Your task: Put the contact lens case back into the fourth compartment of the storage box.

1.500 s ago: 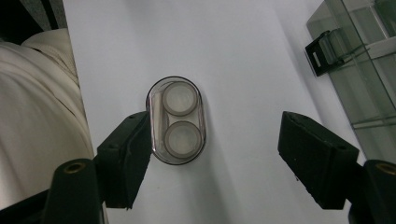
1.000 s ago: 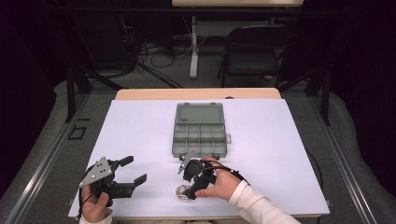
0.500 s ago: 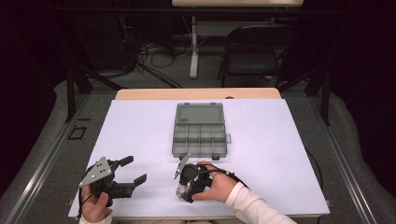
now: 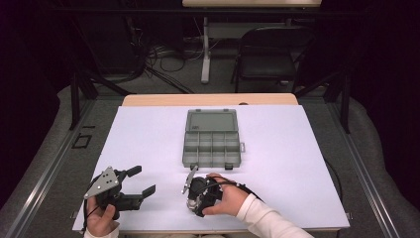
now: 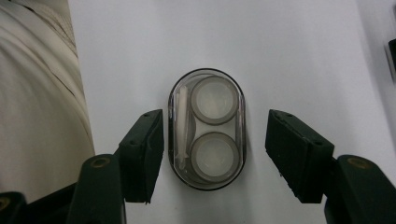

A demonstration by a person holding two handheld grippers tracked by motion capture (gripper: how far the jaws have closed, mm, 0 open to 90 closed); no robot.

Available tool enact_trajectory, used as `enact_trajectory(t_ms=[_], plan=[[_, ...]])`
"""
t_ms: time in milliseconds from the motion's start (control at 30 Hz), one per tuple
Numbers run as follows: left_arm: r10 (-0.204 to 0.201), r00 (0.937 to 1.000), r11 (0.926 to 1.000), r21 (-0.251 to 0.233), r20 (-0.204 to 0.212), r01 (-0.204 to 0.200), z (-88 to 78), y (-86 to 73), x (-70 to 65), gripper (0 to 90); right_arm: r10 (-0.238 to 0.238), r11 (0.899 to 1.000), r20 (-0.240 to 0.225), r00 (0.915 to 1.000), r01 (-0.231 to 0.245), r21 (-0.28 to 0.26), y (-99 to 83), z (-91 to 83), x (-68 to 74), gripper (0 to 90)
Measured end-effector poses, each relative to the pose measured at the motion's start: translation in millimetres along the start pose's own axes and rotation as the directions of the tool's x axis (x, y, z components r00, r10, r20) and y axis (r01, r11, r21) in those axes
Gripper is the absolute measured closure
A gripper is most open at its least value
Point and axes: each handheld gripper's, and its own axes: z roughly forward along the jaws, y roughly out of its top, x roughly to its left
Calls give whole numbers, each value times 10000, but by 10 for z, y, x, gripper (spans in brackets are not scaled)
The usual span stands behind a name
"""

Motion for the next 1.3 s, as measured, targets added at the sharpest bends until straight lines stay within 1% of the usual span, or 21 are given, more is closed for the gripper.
enact_trajectory(t_ms=[367,467,767,1300], plan=[[7,10000,10000,25,6,-7,4,-1,-2,162,-85,9997,-169,9998,89,237,-1,78,-13,429],[6,10000,10000,17,10,-6,4,-1,-2,162,-61,9995,-209,9998,68,301,0,89,-11,441],[9,10000,10000,23,24,-9,5,-1,-2,161,-210,9989,-296,9993,222,417,0,105,-7,479],[26,10000,10000,74,23,-26,7,0,-4,162,-308,9986,-276,9991,320,414,-4,106,2,485]])
